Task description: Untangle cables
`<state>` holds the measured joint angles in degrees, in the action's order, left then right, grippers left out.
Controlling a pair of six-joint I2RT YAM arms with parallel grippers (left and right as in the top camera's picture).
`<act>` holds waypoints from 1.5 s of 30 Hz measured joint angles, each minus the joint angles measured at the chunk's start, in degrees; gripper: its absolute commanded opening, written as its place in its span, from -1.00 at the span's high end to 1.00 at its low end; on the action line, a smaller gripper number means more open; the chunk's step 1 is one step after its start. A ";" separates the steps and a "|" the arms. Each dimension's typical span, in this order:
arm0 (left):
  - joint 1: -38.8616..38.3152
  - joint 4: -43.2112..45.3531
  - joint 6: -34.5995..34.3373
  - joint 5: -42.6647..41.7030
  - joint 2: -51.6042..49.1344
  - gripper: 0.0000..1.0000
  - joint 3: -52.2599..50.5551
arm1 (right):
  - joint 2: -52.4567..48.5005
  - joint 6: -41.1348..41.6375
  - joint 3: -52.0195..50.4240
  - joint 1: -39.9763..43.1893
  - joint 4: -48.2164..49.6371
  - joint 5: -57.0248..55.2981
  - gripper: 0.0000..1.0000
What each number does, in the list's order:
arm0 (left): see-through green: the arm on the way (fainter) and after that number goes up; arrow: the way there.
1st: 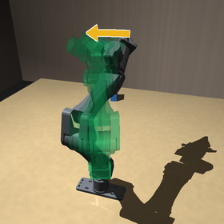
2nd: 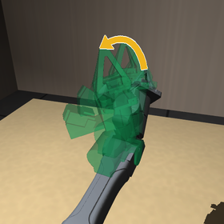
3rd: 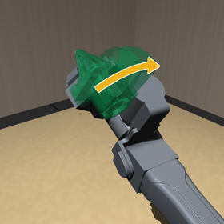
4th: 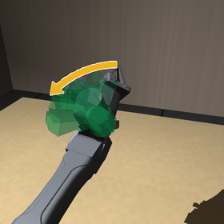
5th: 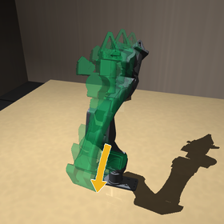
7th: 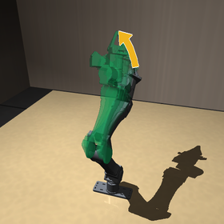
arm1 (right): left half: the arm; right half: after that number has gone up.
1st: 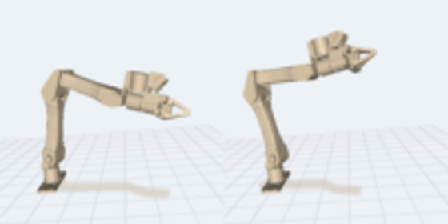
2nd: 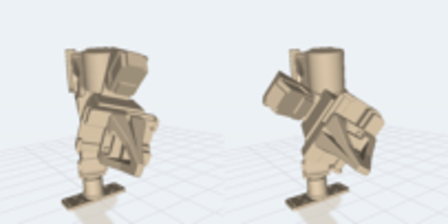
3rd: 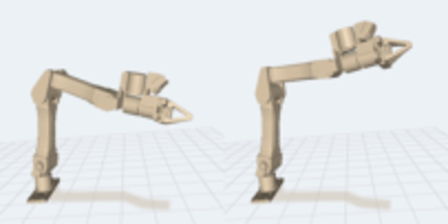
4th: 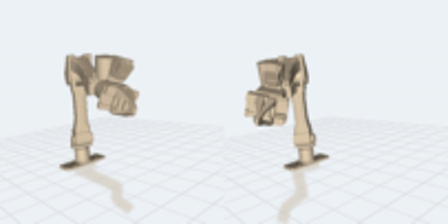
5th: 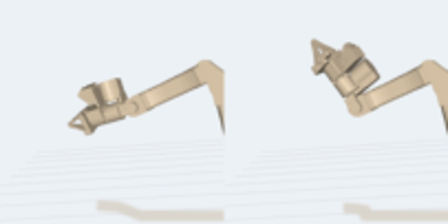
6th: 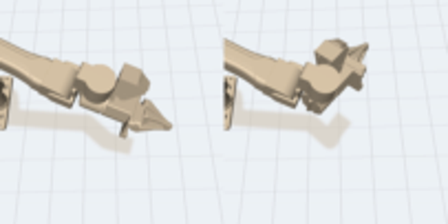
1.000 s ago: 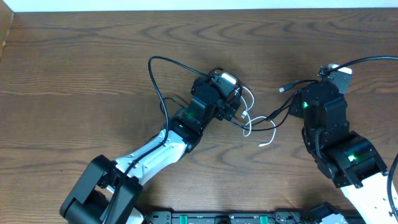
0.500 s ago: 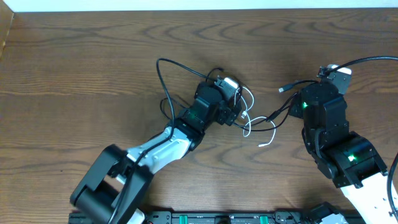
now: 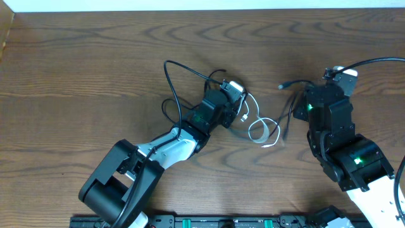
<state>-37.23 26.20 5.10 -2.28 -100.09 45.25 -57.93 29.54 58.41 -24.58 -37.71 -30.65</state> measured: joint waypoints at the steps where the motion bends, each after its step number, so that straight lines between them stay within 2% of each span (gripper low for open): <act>1: 0.02 0.50 -0.02 -0.04 0.00 0.85 0.00 | -0.02 0.00 0.00 0.00 -0.15 -0.02 -0.98; 9: 0.02 3.74 0.04 -0.22 3.21 0.85 -0.02 | -0.02 -0.02 0.00 0.00 -2.29 -3.50 -0.99; 13: 0.02 3.76 0.28 -0.37 12.26 0.86 -0.02 | -0.59 -0.02 0.00 0.02 -2.36 -4.42 -0.99; 18: 0.02 2.78 1.60 -0.39 28.35 0.85 -0.02 | -4.24 -0.02 0.00 0.02 -2.36 -5.01 -0.99; 22: 0.02 -0.15 2.95 -0.39 38.82 0.85 -0.02 | -8.57 -0.02 0.00 0.02 -2.29 -4.24 -0.99; 26: 0.02 -5.29 3.93 -0.39 45.46 0.85 0.00 | -13.16 -0.94 0.00 0.09 0.39 1.20 -0.99; 30: 0.02 -10.60 4.15 -0.39 46.80 0.85 0.00 | -15.47 -4.59 -0.04 0.04 5.66 11.37 -0.98; 36: 0.02 -12.59 5.42 -0.39 43.54 0.85 0.00 | -15.52 -11.54 -0.04 -1.07 10.01 24.70 -0.99; 45: 1.84 -11.96 7.43 -0.07 40.92 0.85 0.00 | -15.52 -24.85 -0.04 -4.59 4.20 33.97 -0.98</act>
<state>-35.40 14.24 12.53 -2.35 -59.18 45.25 -73.45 4.69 58.37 -29.17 -33.52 3.31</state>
